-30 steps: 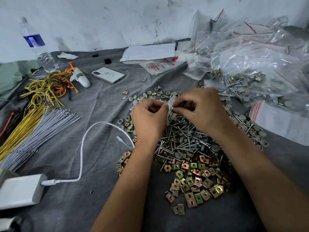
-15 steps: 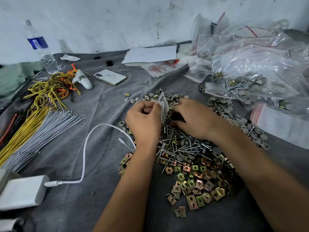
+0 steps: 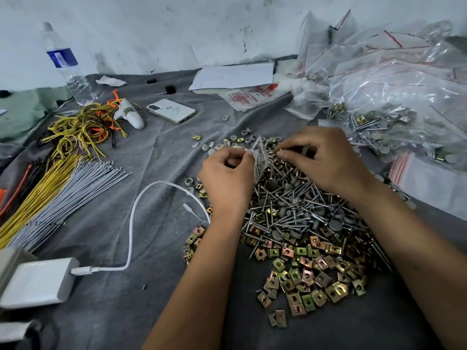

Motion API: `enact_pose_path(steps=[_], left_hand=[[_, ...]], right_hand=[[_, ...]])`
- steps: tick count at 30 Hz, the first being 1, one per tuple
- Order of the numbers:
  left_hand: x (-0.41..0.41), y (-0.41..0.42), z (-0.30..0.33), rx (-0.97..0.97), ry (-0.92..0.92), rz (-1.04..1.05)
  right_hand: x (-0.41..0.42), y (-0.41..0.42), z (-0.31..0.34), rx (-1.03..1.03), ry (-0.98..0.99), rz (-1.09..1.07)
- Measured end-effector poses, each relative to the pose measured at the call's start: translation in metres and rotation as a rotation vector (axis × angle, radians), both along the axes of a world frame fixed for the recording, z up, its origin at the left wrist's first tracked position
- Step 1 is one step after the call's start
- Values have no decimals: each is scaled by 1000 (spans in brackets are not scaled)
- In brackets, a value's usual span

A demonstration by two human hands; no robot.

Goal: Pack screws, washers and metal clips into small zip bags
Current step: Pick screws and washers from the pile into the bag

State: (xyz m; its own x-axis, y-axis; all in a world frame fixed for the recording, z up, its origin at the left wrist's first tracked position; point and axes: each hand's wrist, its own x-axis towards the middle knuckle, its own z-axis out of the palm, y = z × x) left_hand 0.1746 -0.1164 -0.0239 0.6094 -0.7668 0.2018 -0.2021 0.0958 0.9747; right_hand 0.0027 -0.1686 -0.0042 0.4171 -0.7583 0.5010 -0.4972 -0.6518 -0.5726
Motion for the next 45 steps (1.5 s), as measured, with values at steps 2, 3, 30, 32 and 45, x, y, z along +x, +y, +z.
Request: enact_pose_path(steps=[2, 3, 30, 32, 45], left_hand=[[0, 0, 0, -1, -13, -5], [0, 0, -1, -4, -33, -11], [-3, 0, 2, 6, 57, -125], [-3, 0, 2, 5, 52, -119], [6, 8, 12, -215, 90, 162]], right_hand=[[-1, 1, 1, -48, -102, -8], [-2, 3, 1, -62, -156, -6], [5, 7, -4, -99, 217, 205], [6, 7, -4, -50, 235, 224], [-4, 2, -6, 145, -26, 123]])
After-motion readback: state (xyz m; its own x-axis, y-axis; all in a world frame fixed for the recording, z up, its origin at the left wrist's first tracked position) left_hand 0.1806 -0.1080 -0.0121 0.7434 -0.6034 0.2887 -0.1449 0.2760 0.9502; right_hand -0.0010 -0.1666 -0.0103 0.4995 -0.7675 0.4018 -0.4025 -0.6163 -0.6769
